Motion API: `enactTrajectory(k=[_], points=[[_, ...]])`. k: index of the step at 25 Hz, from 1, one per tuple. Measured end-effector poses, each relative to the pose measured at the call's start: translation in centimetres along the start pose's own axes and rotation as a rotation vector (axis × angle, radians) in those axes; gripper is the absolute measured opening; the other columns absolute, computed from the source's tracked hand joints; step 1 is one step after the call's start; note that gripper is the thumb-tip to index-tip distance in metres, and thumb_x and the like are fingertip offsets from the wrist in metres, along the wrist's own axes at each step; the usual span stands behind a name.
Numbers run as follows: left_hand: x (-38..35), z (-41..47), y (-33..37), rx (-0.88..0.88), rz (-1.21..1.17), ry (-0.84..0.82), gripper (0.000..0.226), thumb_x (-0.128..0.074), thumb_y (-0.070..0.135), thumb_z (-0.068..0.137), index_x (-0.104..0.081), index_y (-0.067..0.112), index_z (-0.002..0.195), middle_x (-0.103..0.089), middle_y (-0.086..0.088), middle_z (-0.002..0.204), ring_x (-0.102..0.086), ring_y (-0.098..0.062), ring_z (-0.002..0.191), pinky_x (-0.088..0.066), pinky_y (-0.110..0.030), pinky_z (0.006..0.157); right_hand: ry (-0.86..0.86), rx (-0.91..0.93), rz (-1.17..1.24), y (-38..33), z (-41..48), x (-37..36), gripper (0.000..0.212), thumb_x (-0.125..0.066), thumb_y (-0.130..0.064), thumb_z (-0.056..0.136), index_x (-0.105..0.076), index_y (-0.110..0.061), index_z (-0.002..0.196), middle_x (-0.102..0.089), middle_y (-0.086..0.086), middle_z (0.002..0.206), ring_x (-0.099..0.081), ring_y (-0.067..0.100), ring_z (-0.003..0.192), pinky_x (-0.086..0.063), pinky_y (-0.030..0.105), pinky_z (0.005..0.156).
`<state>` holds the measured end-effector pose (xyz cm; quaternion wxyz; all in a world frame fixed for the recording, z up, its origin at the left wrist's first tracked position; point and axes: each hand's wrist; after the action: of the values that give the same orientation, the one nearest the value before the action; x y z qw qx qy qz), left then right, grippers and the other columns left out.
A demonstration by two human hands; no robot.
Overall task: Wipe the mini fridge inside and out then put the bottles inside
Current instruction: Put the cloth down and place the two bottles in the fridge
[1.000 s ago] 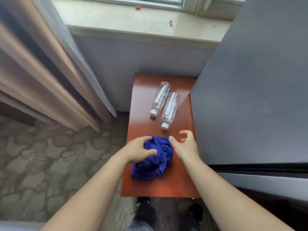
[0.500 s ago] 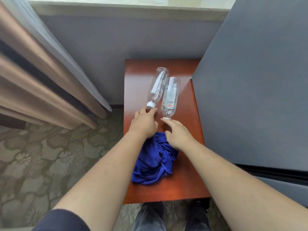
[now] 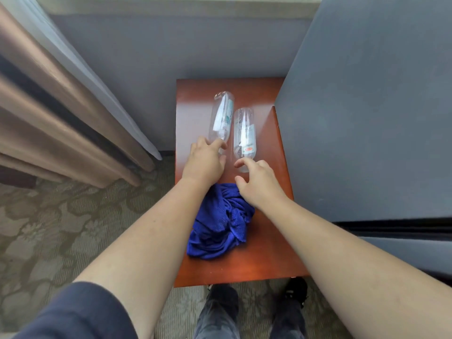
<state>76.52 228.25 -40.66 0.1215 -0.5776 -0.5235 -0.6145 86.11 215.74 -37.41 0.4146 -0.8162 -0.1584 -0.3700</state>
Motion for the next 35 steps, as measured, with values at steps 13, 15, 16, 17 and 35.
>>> enactTrajectory(k=[13, 15, 16, 17, 35], points=[[14.1, -18.6, 11.5, -0.131, -0.208, 0.519, 0.022, -0.072, 0.040, 0.092, -0.064, 0.023, 0.105, -0.047, 0.015, 0.065, -0.049, 0.001, 0.060, -0.039, -0.027, 0.069, 0.151, 0.321, -0.663, -8.2, -17.9, 21.8, 0.029, -0.056, -0.029, 0.101, -0.045, -0.024, 0.127, -0.063, 0.012, 0.110, -0.062, 0.037, 0.093, -0.041, 0.039, 0.073], [14.9, -20.9, 15.1, -0.128, -0.232, 0.580, 0.018, -0.072, 0.038, 0.091, -0.065, 0.024, 0.101, -0.044, 0.016, 0.058, -0.049, 0.003, 0.056, -0.036, -0.026, 0.067, 0.141, 0.326, -0.696, -8.4, -20.1, 23.8, 0.031, -0.058, -0.022, 0.099, -0.046, -0.022, 0.128, -0.056, 0.012, 0.106, -0.055, 0.035, 0.090, -0.042, 0.039, 0.073], [15.2, -21.8, 16.8, -0.124, -0.242, 0.603, 0.017, -0.072, 0.038, 0.090, -0.066, 0.025, 0.099, -0.044, 0.016, 0.056, -0.049, 0.004, 0.054, -0.036, -0.025, 0.066, 0.131, 0.346, -0.722, -8.5, -21.1, 24.5, 0.034, -0.059, -0.021, 0.099, -0.045, -0.020, 0.130, -0.056, 0.012, 0.109, -0.058, 0.035, 0.094, -0.043, 0.039, 0.073], [15.2, -22.8, 18.2, -0.125, -0.243, 0.610, 0.016, -0.072, 0.037, 0.090, -0.066, 0.025, 0.098, -0.043, 0.016, 0.054, -0.048, 0.004, 0.053, -0.036, -0.026, 0.065, 0.105, 0.379, -0.743, -8.4, -21.9, 24.9, 0.038, -0.061, -0.022, 0.098, -0.044, -0.019, 0.133, -0.057, 0.013, 0.115, -0.062, 0.037, 0.101, -0.043, 0.040, 0.074], [13.7, -29.3, 21.4, -0.065, -0.185, 0.515, 0.022, -0.071, 0.043, 0.089, -0.068, 0.028, 0.104, -0.056, 0.015, 0.070, -0.054, 0.002, 0.069, -0.046, -0.027, 0.072, 0.044, 0.454, -0.930, -6.8, -26.2, 23.9, 0.039, -0.050, -0.005, 0.099, -0.041, -0.008, 0.137, -0.056, 0.013, 0.132, -0.060, 0.036, 0.124, -0.041, 0.040, 0.074]])
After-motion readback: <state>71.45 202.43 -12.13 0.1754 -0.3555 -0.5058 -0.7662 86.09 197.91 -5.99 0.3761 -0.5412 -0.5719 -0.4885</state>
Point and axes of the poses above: each hand's wrist, its own z-axis towards the middle knuckle, its own x-axis out of the back of the hand, y = z × x
